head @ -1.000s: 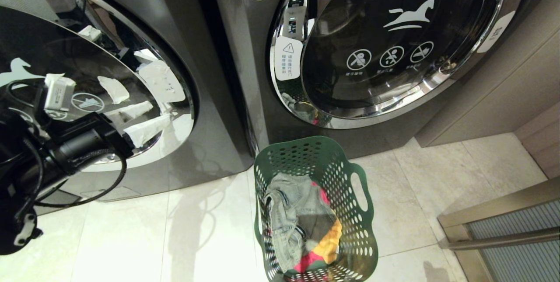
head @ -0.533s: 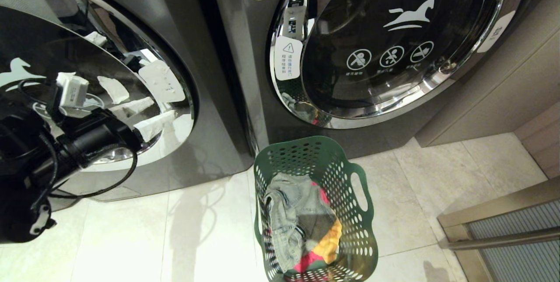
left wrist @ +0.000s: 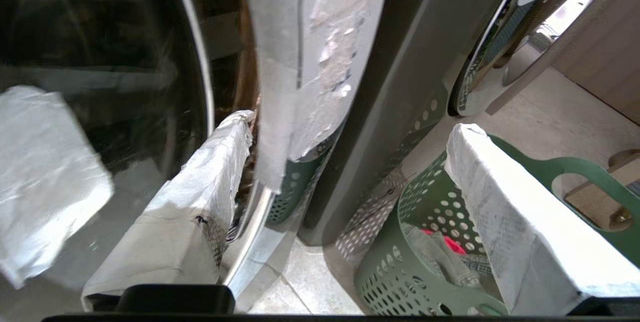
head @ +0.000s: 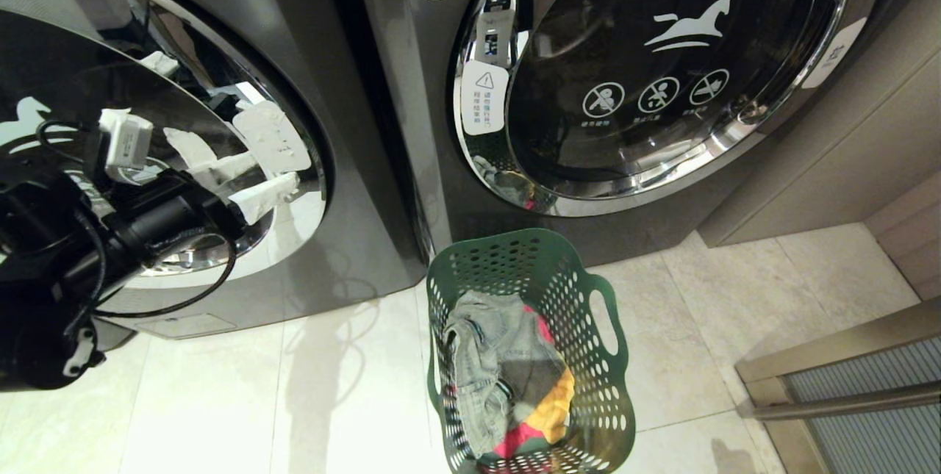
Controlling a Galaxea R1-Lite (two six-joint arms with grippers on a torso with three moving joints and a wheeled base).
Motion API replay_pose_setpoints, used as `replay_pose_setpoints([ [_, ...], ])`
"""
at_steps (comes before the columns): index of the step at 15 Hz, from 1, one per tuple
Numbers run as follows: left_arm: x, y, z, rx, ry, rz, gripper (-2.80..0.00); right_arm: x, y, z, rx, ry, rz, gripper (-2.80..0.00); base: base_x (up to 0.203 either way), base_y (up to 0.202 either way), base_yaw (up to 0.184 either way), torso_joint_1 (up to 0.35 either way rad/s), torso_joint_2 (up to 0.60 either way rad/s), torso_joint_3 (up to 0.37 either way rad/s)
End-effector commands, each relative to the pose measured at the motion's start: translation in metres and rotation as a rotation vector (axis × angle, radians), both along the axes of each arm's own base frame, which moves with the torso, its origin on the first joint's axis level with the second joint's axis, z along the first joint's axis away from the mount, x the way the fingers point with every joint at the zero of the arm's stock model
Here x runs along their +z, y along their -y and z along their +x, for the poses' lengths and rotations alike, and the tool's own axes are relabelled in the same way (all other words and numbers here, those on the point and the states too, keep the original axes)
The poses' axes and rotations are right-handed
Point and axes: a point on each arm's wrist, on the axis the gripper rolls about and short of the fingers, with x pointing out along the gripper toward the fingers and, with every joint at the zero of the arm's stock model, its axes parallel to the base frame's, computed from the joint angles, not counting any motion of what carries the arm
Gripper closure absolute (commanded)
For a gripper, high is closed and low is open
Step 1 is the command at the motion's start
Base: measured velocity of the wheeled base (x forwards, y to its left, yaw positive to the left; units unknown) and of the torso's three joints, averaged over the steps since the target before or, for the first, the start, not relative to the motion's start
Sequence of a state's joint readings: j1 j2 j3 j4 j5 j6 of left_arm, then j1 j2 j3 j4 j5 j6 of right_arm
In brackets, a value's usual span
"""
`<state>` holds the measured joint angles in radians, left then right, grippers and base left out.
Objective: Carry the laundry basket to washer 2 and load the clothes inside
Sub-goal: Open the lid of the washing machine
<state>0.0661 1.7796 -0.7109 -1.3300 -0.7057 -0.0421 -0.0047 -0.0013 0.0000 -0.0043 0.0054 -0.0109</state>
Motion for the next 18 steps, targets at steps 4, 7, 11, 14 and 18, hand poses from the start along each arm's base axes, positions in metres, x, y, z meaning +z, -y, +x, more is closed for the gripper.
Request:
replay_pose_setpoints([
  [4, 0.004, 0.012, 0.005, -0.048, 0.021, 0.000, -2.80, 0.000, 0.000, 0.000, 0.001, -0.001, 0.000, 0.00, 0.000, 0.000, 0.000, 0.000, 0.00, 0.000],
  [7, 0.005, 0.015, -0.001, -0.070, 0.019, 0.002, -2.80, 0.000, 0.000, 0.000, 0.001, -0.001, 0.000, 0.00, 0.000, 0.000, 0.000, 0.000, 0.00, 0.000],
  [11, 0.003, 0.013, -0.014, -0.084, 0.004, 0.007, -2.80, 0.000, 0.000, 0.000, 0.001, -0.001, 0.000, 0.00, 0.000, 0.000, 0.000, 0.000, 0.00, 0.000],
  [14, 0.002, -0.001, -0.022, -0.034, -0.003, 0.008, -2.80, 0.000, 0.000, 0.000, 0.001, 0.001, -0.001, 0.00, 0.000, 0.000, 0.000, 0.000, 0.00, 0.000],
  [18, 0.014, -0.050, -0.050, 0.137, 0.029, 0.018, -2.80, 0.000, 0.000, 0.000, 0.001, 0.001, 0.000, 0.00, 0.000, 0.000, 0.000, 0.000, 0.00, 0.000],
])
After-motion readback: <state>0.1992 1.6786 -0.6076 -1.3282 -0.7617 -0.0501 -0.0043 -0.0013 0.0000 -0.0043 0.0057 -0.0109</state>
